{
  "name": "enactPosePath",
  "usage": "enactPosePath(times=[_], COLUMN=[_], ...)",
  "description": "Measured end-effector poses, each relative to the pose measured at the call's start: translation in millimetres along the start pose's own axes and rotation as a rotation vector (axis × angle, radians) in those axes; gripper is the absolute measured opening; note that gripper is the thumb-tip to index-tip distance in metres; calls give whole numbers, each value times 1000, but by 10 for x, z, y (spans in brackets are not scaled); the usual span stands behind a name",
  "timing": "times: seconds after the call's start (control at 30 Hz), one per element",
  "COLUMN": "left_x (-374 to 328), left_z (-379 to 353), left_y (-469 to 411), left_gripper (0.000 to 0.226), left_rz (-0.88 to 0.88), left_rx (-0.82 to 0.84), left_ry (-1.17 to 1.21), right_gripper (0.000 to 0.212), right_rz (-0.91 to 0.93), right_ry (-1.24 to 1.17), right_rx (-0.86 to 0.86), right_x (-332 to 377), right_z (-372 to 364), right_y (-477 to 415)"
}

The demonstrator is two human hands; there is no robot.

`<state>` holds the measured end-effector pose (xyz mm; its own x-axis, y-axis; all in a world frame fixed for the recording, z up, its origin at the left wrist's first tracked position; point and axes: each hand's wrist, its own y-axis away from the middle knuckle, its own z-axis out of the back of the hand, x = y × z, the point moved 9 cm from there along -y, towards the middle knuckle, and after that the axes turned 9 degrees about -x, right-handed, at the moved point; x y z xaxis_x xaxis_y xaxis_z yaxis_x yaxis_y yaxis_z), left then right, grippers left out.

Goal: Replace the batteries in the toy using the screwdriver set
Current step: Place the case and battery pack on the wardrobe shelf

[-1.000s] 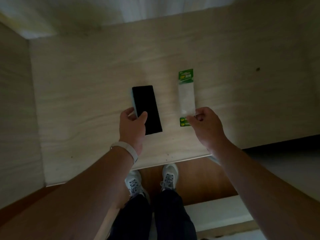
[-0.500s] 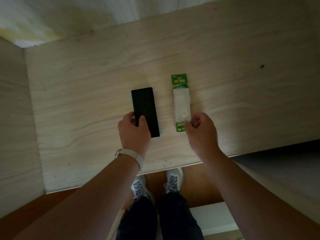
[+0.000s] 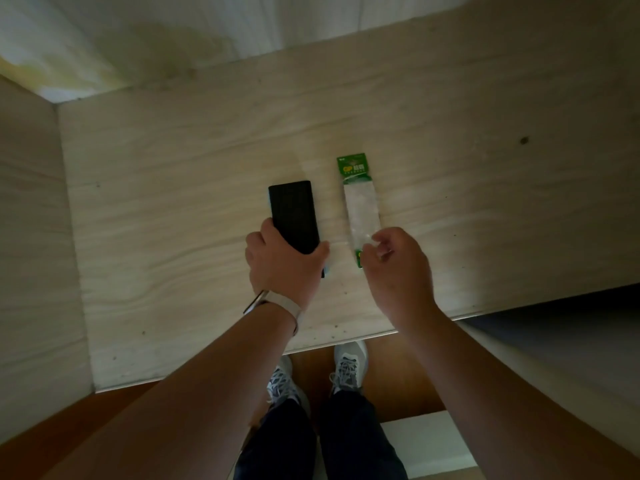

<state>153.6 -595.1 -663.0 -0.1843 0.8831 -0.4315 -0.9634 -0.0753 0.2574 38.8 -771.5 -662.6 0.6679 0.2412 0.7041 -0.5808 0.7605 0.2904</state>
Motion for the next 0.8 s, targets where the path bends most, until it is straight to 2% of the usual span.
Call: enactPosePath(times=[0.17,0.37,0.53,0.8], left_x=[62,341,737,989], left_z=[37,276,491,534], left_y=[-48,-171,-313,-370], left_gripper=[66,55,62,64], left_rz=[40,95,160,214], left_rx=[0,-51,-105,-171], left_ry=[71,130,33,-15], right_gripper=[17,32,46,50], right_rz=[161,223,248,253], right_ry=[42,137,213,244], right_rx=[124,187,196,181], right_x=[236,417,485,482], right_z=[-249,-478,-710,-760], right_y=[164,292,293,284])
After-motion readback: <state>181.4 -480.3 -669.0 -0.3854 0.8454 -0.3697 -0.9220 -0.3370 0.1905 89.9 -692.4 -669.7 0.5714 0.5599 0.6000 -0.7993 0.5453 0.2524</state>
